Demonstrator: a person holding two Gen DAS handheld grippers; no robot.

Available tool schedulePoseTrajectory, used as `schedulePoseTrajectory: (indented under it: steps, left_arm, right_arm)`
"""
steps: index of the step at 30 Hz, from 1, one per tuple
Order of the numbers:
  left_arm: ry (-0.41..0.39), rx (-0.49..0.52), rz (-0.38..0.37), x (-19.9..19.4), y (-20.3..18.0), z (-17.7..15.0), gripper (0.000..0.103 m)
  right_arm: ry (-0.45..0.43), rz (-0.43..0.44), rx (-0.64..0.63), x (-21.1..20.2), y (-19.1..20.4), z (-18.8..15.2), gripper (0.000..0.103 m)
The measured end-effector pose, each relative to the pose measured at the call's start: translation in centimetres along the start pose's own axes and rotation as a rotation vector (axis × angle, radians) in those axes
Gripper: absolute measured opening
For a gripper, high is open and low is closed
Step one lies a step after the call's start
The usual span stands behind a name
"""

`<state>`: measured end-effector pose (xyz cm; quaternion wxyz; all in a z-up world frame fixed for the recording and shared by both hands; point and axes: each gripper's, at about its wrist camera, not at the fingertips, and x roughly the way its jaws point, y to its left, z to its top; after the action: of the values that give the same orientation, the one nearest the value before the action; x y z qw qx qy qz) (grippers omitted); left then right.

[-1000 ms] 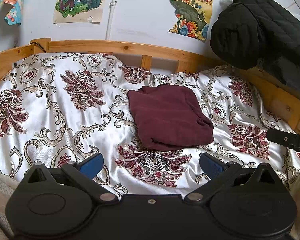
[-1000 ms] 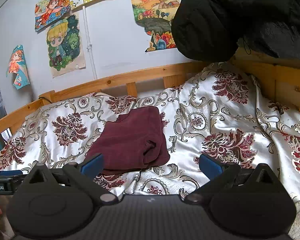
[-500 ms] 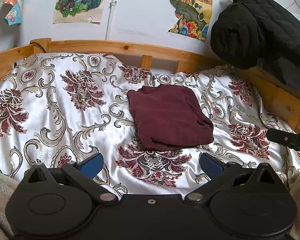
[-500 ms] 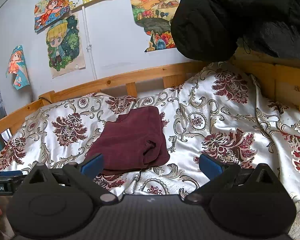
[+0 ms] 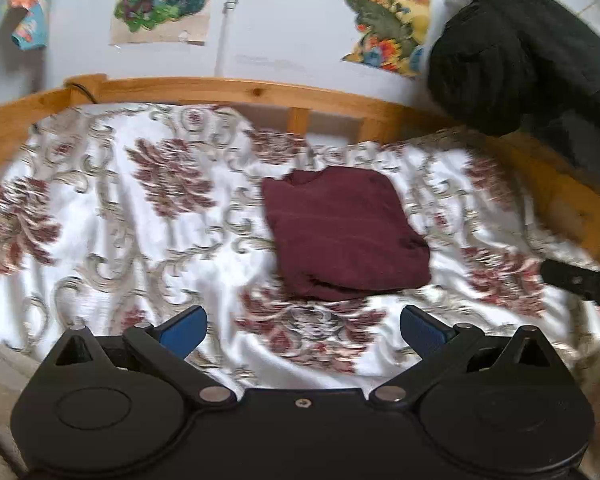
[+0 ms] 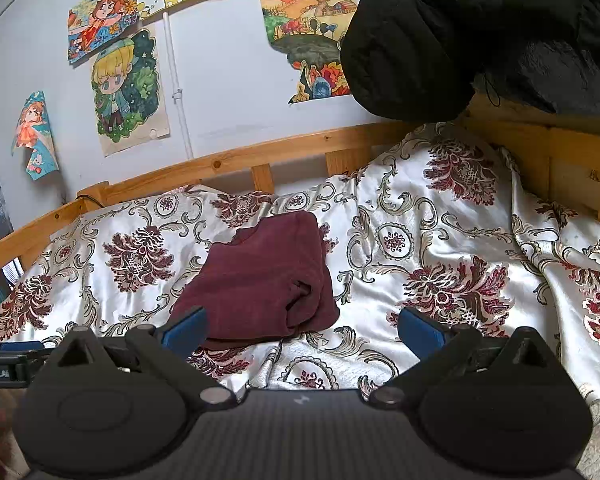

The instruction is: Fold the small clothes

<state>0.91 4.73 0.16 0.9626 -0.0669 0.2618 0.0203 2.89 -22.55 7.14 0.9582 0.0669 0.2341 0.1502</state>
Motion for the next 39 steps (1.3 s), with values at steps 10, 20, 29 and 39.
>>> schedulePoseTrajectory:
  steps: [10, 20, 29, 39]
  left_arm:
    - [-0.067, 0.073, 0.120, -0.8, -0.6, 0.2, 0.102]
    - [-0.072, 0.073, 0.105, -0.9, -0.7, 0.2, 0.102]
    - [-0.071, 0.081, 0.112, -0.9, -0.7, 0.2, 0.102]
    - [-0.100, 0.104, 0.130, -1.2, -0.8, 0.1, 0.102]
  right_arm:
    - [0.002, -0.001, 0.002, 0.0, -0.1, 0.0, 0.103]
    - [0.004, -0.002, 0.003, 0.1, -0.1, -0.1, 0.103]
    - [0.003, -0.002, 0.003, 0.1, -0.1, 0.0, 0.103]
    - [0.005, -0.002, 0.004, 0.1, -0.1, 0.0, 0.103]
